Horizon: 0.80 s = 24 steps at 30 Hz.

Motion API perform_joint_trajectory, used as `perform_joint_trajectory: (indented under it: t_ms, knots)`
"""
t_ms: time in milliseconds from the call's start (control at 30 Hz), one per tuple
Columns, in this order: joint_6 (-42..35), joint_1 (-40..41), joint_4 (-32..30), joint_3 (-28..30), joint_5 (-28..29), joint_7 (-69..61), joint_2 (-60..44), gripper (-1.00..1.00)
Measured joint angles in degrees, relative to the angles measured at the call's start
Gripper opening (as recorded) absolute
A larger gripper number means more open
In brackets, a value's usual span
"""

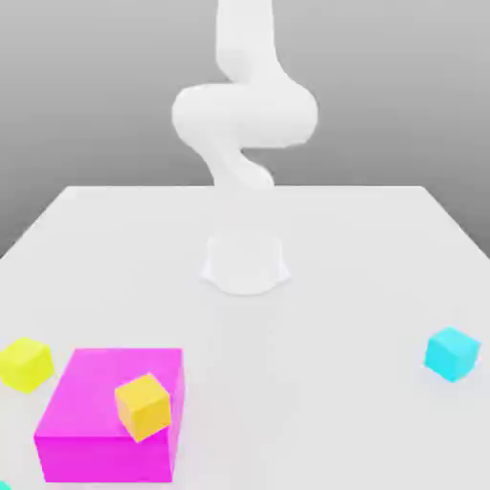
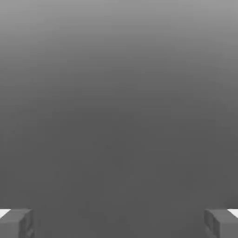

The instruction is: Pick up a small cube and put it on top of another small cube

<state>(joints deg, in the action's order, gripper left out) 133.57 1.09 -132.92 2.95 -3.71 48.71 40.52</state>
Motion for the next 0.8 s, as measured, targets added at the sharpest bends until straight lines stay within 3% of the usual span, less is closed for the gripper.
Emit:
perform_joint_trajectory:
  t_ms: [467, 633, 800]
  knots:
    - [9.9, 7.9, -6.4, 12.5, -16.1, 19.7, -30.2, 0.00]
    - [14.2, 13.2, -8.9, 15.6, -17.6, 29.6, -39.8, 0.00]
    - [19.3, 16.4, -11.7, 19.7, -14.9, 42.4, -47.9, 0.00]
